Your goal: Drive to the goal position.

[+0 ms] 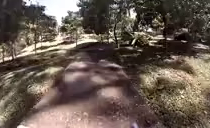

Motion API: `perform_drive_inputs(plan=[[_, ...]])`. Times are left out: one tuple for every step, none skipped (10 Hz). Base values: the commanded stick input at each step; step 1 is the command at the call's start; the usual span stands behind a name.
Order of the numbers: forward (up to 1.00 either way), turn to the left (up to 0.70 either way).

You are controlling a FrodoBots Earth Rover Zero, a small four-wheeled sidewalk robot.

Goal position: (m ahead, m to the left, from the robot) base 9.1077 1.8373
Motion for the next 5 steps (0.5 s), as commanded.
perform_drive_inputs(plan=[[0.50, 0.00], [0.50, 0.00], [0.50, 0.00], [0.50, 0.00], [0.50, 0.00]])
